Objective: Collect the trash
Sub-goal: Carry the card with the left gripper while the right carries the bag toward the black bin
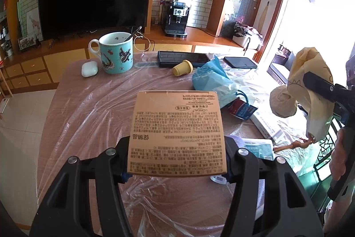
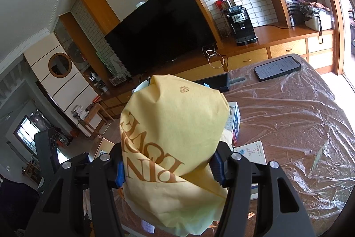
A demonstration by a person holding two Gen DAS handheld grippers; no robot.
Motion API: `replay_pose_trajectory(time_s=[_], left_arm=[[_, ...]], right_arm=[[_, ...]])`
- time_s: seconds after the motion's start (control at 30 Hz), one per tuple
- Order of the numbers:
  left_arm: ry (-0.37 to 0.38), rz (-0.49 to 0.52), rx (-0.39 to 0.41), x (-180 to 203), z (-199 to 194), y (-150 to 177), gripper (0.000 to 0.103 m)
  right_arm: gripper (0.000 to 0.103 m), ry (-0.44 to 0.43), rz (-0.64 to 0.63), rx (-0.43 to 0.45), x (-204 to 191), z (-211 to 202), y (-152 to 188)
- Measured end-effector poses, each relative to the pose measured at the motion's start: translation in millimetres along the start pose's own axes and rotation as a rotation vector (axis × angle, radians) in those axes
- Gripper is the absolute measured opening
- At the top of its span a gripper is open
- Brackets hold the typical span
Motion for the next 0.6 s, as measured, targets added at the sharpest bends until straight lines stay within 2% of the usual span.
replay_pose_trajectory(time_s=[0.3,0.6], left_arm=[[0.021,0.035,0.022,18.1,-28.8,7.0,0.059],[0.010,0.067,0.014,29.6,-51.8,24.9,0.059]], right_arm=[[0.058,-0.038,-0.053,-0.013,-21.2,-32.2,17.6],[0.058,-0.032,-0.108,-0.081,-29.8,-49.7,52.9]])
Point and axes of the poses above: each gripper's, at about its wrist camera, not at the fingertips, and z roughly the way its jaws point, x to its right, y to its underside, the point moved 7 cm from there along z, roughly the way its jaws point, and after that the axes turned 14 degrees about x, right-handed, at the moved point
